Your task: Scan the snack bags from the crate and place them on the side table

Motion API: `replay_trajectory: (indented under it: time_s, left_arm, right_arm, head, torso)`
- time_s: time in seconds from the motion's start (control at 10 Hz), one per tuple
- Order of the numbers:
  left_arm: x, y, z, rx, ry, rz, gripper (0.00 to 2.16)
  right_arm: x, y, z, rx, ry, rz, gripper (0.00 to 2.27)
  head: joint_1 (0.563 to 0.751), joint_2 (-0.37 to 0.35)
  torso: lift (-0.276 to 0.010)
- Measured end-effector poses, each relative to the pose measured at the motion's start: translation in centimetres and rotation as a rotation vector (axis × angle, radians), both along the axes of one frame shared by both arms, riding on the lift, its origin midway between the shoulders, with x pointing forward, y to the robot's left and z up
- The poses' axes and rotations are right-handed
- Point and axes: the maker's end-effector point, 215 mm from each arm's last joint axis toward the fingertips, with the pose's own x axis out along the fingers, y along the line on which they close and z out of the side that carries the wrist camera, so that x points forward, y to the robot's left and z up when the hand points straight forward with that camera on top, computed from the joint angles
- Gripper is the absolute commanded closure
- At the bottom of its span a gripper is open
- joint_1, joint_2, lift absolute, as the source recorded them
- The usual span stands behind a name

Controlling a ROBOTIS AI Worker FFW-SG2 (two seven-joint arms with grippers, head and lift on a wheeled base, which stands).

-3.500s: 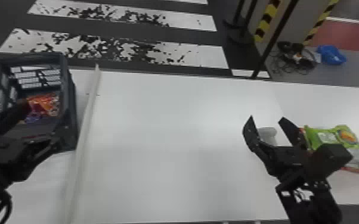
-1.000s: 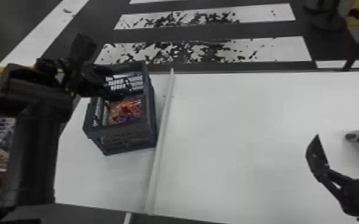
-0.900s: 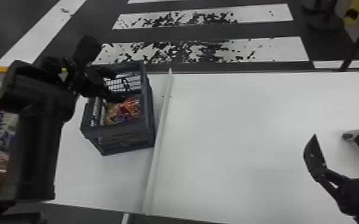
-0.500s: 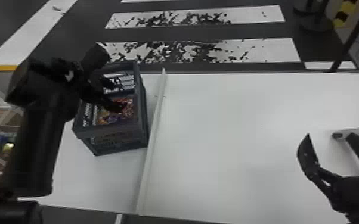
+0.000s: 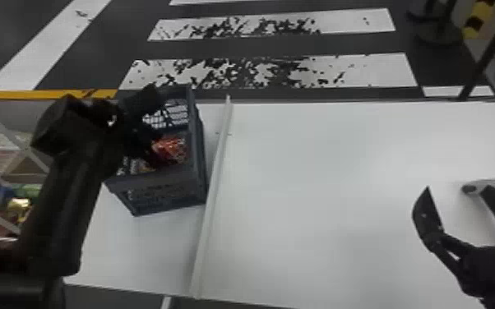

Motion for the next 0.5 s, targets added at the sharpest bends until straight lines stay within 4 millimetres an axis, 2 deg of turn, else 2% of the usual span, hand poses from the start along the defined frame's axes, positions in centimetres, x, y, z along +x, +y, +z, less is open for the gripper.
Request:
replay_trajectory:
  time_s: [0.3,0.5]
  left_arm:
    - [0.4,0.5,-2.2,0.038,0.013,0.015,0.12]
    - [-0.1,0.0,-3.7,0.041,0.038,-0.006,0.14]
  right_arm:
    - [0.0,0.2,-0.1,0.0,0.002,0.008,0.07]
    - [0.0,0.3,-0.2,0.0,0.004,0.013,0.07]
  head:
    - [0.695,0.163]
    - [0.695,0.161]
  torso:
    - [-0.094]
    - [-0.094]
